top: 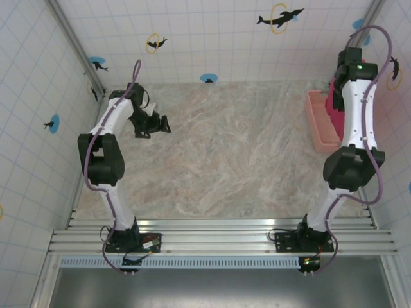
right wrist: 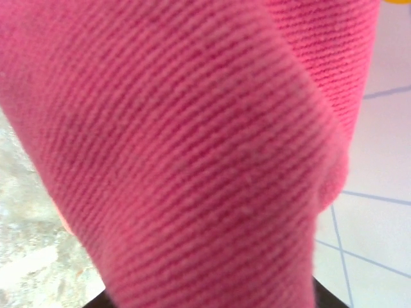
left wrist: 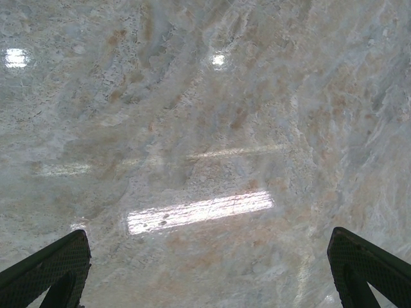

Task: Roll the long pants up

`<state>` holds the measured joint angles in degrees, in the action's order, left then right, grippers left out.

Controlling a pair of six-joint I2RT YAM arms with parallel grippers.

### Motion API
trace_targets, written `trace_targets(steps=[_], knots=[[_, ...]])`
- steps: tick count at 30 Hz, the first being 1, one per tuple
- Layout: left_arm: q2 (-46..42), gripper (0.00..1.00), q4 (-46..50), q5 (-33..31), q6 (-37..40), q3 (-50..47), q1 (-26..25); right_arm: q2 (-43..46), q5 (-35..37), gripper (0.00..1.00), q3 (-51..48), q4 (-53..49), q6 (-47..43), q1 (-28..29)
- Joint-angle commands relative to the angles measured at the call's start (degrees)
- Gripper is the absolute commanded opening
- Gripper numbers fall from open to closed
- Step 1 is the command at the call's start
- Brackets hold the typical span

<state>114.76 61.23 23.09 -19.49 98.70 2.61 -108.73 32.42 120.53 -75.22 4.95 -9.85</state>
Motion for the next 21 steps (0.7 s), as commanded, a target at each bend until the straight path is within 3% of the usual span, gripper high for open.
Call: trace_targets(steps=[1, 6, 11, 16, 21], knots=[[0.9, 0.97, 2.0, 0.1, 1.0, -1.2, -0.2, -1.6, 8.1, 0.00, -6.1, 8.6, 1.9, 2.5], [0.2, 0.97, 2.0, 0.0, 1.6, -3.2, -0.2, -5.4, 11.6, 0.00, -14.6, 16.0, 4.5, 6.5], [-0.6, 0.97, 1.5, 0.7, 1.8, -4.8, -0.1, -12.5, 7.9, 0.00, -13.0, 14.7, 7.8, 7.8], [-0.6, 0.97, 1.3, 1.0, 1.9, -4.4, -0.2, -11.6, -1.5, 0.00, -17.9, 18.2, 12.8, 6.2], [-0.8, 0.97, 1.2, 1.1, 2.4, -4.2, -0.2, -6.0, -16.4, 0.00, -30.1, 27.9, 20.6, 0.9]])
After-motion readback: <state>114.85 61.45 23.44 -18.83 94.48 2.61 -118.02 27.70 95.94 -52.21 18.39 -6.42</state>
